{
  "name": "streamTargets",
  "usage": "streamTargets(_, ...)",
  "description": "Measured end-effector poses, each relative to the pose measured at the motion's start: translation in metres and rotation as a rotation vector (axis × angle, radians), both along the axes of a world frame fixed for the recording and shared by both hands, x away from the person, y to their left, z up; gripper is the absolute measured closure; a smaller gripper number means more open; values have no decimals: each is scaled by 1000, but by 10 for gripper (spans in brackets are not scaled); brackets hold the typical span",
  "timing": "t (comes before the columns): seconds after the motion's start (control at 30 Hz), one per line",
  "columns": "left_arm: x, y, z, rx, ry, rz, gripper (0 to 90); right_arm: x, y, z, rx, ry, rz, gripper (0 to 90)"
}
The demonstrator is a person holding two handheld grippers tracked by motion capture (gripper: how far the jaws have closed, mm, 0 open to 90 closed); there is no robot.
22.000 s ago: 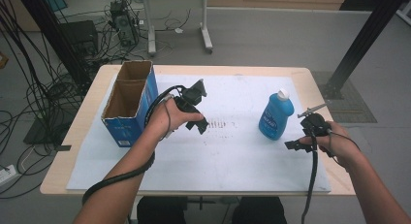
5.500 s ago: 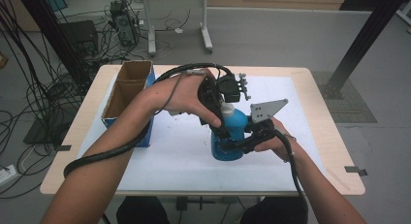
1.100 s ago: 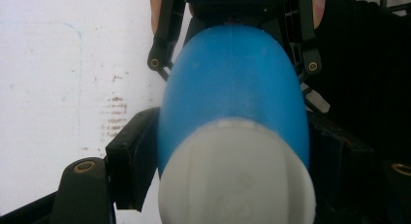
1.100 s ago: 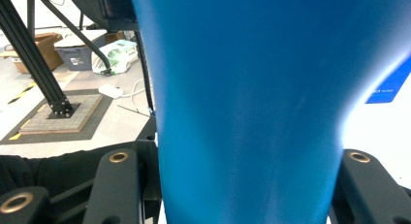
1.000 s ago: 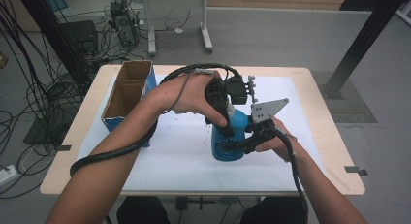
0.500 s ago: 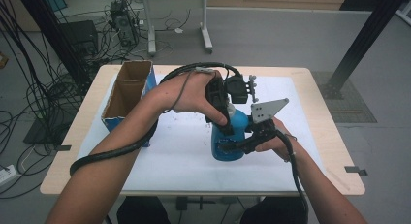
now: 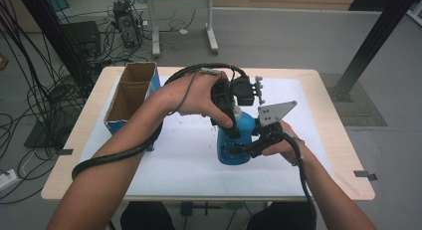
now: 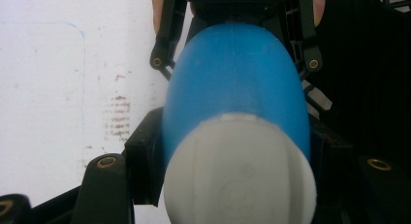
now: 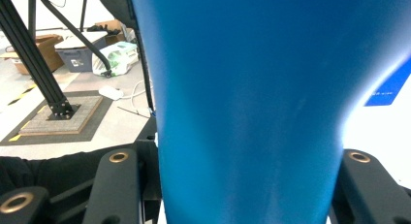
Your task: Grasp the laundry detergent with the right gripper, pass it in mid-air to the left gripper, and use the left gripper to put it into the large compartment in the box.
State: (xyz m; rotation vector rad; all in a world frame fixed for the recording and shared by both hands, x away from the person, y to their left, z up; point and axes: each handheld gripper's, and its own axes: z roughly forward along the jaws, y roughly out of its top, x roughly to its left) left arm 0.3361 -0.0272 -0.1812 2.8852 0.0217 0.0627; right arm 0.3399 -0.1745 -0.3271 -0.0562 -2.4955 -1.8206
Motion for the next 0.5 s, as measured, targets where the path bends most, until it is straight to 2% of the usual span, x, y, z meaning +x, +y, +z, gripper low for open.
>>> streamTargets(0.5, -1, 0, 2, -7, -3, 7, 377, 0, 0, 1, 5, -2, -1, 442)
